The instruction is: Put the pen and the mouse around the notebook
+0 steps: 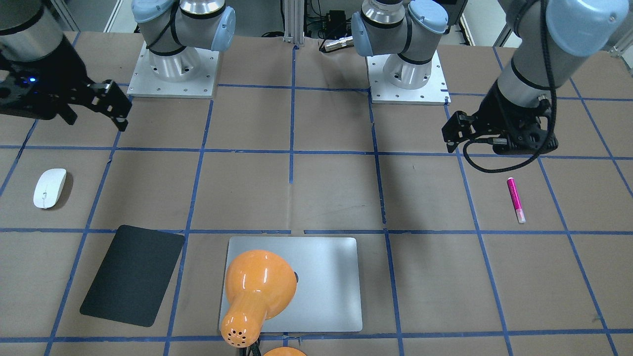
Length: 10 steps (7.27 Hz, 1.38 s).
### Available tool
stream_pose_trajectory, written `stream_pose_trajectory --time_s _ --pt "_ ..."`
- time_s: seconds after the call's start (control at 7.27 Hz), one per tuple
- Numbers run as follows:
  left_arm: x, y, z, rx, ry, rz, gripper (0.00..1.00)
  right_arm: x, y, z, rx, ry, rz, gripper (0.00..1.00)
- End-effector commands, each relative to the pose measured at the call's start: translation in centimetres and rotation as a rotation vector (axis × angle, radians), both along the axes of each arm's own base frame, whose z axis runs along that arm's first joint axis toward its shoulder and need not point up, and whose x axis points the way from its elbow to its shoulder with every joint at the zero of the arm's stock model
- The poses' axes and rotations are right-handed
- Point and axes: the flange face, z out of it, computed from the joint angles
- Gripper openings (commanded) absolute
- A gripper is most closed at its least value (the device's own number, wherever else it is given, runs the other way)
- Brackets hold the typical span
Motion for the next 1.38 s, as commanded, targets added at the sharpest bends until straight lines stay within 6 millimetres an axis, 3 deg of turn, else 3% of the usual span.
stream_pose_trajectory --time_s 0.0,0.28,0.41,0.69,0.83,0.96,1.24 --pt "7.3 -0.4 -6.4 -0.028 0.007 -0.075 1.00 -9.4 0.6 -1.8 0.002 -0.015 0.054 1.00" --pt "13.0 1.7 -13.9 -0.091 -0.012 -0.192 1.00 -17.6 0.0 -7.1 -0.035 -0.001 0.148 1.00" --pt "16.3 3.5 -17.1 -0.123 -0.005 -0.231 1.00 -20.4 -1.0 -10.3 -0.065 0.028 0.193 1.00" --pt "22.1 6.0 -22.0 -0.142 0.024 -0.195 1.00 -21.6 -1.1 -15.0 -0.041 0.008 0.295 1.00" --pt "23.3 6.4 -23.5 -0.145 0.007 -0.171 1.00 -21.9 -0.5 -17.2 -0.018 -0.025 0.303 1.00" --pt "23.6 6.4 -24.6 -0.134 0.018 -0.155 0.89 -22.3 -0.7 -19.7 -0.015 -0.023 0.311 1.00" --pt "23.4 6.2 -24.8 -0.134 0.019 -0.121 0.35 -24.0 -0.5 -23.1 0.017 -0.055 0.281 1.00"
